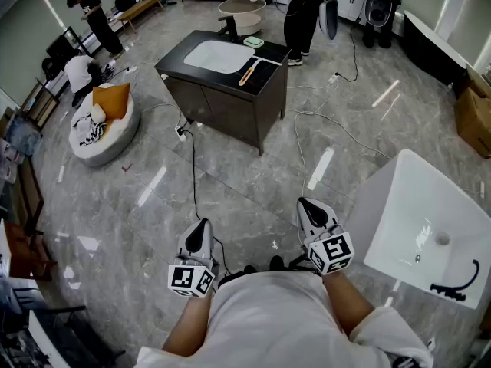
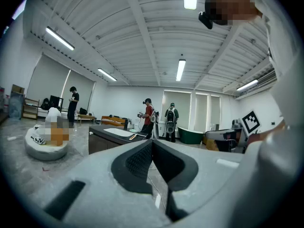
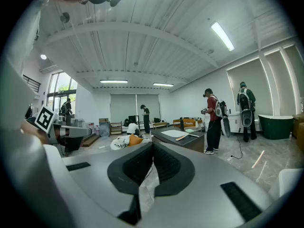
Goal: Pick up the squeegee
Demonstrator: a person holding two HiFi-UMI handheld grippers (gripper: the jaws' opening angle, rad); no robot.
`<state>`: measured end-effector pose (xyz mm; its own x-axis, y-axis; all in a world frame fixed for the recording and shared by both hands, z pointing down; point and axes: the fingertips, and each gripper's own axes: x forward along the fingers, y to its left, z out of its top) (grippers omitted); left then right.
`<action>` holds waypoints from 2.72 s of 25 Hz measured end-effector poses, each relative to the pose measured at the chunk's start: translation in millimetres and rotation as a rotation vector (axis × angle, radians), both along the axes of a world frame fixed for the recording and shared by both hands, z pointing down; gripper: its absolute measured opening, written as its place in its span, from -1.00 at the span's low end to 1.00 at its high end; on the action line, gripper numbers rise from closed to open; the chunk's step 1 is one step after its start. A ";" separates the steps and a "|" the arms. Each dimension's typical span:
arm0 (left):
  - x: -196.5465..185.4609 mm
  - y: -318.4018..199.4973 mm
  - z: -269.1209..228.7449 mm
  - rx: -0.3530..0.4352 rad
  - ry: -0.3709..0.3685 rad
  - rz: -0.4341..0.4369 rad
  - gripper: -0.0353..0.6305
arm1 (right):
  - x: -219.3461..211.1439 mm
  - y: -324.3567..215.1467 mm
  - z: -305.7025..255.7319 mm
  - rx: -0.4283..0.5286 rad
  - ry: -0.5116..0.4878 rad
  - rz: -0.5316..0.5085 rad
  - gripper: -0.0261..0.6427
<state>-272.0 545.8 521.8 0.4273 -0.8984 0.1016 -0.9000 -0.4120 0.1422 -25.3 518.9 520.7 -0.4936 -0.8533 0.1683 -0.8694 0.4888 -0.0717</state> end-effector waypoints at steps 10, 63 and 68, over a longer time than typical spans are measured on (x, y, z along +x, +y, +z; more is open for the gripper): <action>34.8 -17.3 12.3 -0.025 0.022 -0.005 -0.85 | 36.5 -15.0 9.7 -0.009 -0.068 -0.033 -0.88; 54.1 -419.5 52.0 -0.144 0.241 0.240 -0.85 | 13.5 -383.5 21.4 -0.077 -0.008 -0.033 -0.88; 75.7 -469.4 60.5 -0.152 0.207 0.270 -0.85 | 28.4 -440.4 31.6 -0.066 -0.040 -0.026 -0.88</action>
<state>-196.2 76.3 582.2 0.6721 -0.7319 0.1124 -0.7079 -0.5906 0.3874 3.1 78.5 552.3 -0.5228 -0.8278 0.2035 -0.8524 0.5042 -0.1387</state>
